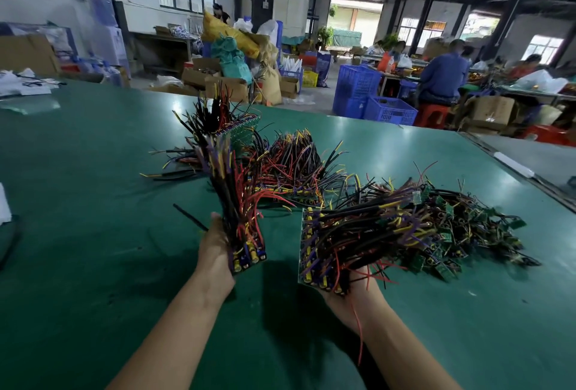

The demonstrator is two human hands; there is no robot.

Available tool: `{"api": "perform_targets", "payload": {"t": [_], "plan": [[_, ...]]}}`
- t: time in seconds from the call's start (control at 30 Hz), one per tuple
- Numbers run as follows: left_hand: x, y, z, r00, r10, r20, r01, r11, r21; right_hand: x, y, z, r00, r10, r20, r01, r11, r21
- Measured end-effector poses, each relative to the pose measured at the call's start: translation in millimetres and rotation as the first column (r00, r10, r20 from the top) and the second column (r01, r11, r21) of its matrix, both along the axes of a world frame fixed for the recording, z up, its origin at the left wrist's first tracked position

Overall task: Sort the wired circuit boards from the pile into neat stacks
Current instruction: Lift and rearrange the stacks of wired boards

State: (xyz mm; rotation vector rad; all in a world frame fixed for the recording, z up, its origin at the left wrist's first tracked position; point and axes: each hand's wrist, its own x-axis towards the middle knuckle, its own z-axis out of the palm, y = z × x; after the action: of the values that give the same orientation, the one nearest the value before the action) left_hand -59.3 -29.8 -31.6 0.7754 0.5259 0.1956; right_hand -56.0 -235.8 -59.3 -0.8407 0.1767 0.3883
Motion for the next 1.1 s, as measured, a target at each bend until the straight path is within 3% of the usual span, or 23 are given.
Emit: {"api": "perform_targets", "payload": {"t": [0.1, 0.2, 0.27, 0.4, 0.53, 0.8, 0.97, 1.1], "plan": [[-1, 2, 1, 0.996, -0.081, 0.029, 0.083, 0.994, -0.077, -3, -4, -1, 0.998, -0.067, 0.013, 0.068, 0.982, -0.177], [0, 6, 3, 0.996, -0.036, 0.084, 0.046, 0.991, -0.126, -1, -1, 7, 0.986, -0.132, 0.105, 0.149, 0.974, -0.171], [0, 8, 3, 0.989, -0.007, 0.15, 0.038, 0.978, -0.204, 3, 7, 10, 0.987, -0.076, 0.141, 0.106, 0.97, -0.218], [-5, 10, 3, 0.966, -0.023, 0.259, 0.095, 0.958, -0.271, 6, 11, 10, 0.997, -0.061, 0.051, 0.07, 0.977, -0.202], [-3, 12, 5, 0.971, -0.011, 0.238, 0.078, 0.959, -0.273, 7, 10, 9, 0.996, -0.074, 0.043, 0.078, 0.992, -0.097], [0, 16, 1, 0.965, 0.038, 0.259, 0.039, 0.957, -0.286, 5, 10, 8, 0.994, -0.01, 0.107, 0.02, 0.996, -0.091], [-1, 14, 0, 0.974, 0.077, 0.214, -0.015, 0.96, -0.278, 2, 12, 9, 0.966, 0.023, 0.258, 0.061, 0.947, -0.314], [-1, 12, 1, 0.976, 0.103, 0.191, -0.049, 0.962, -0.269, 4, 8, 10, 0.974, 0.055, 0.222, 0.014, 0.955, -0.296]]}}
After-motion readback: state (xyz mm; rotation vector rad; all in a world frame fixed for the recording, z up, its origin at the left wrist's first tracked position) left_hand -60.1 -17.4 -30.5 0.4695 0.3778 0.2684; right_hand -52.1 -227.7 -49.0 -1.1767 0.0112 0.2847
